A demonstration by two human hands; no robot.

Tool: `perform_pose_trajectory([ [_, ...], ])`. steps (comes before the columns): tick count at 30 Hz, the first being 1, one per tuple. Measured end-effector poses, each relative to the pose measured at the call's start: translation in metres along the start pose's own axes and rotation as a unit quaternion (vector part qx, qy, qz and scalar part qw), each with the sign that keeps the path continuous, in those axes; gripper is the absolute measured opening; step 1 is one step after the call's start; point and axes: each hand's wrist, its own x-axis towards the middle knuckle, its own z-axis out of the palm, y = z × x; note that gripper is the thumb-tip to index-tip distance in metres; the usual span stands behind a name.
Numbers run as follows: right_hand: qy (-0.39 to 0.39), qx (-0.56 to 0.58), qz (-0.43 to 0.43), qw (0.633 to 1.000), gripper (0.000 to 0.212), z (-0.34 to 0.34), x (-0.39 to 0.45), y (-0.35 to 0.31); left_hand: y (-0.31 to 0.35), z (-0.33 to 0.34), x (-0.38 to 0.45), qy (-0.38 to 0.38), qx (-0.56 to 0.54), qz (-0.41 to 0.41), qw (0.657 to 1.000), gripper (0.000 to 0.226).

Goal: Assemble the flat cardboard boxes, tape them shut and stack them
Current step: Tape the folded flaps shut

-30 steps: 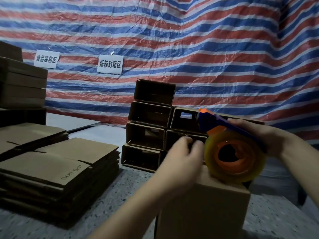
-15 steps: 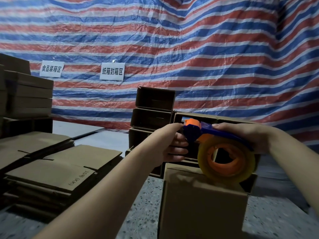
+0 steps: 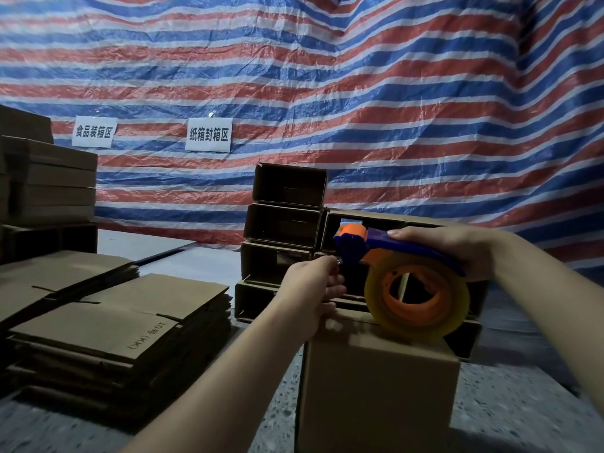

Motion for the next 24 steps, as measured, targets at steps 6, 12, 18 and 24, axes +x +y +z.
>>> perform_pose_trajectory([
  [6,-0.014,-0.078,0.037,0.996,0.075,-0.002,0.007,-0.013,-0.013,0.001,0.002,0.064,-0.028,0.021,0.997,0.019],
  [12,0.0,-0.116,0.083,0.99,0.113,-0.014,0.018,-0.012,-0.016,0.002,0.006,0.116,-0.066,0.003,0.991,0.022],
  [18,0.015,-0.134,0.048,0.99,0.109,-0.024,0.029,-0.001,-0.018,0.0,0.008,0.151,-0.124,-0.009,0.981,0.023],
  [24,-0.03,-0.21,0.112,0.971,0.091,-0.018,0.011,-0.021,-0.017,-0.033,0.003,0.094,0.032,0.061,0.993,0.025],
])
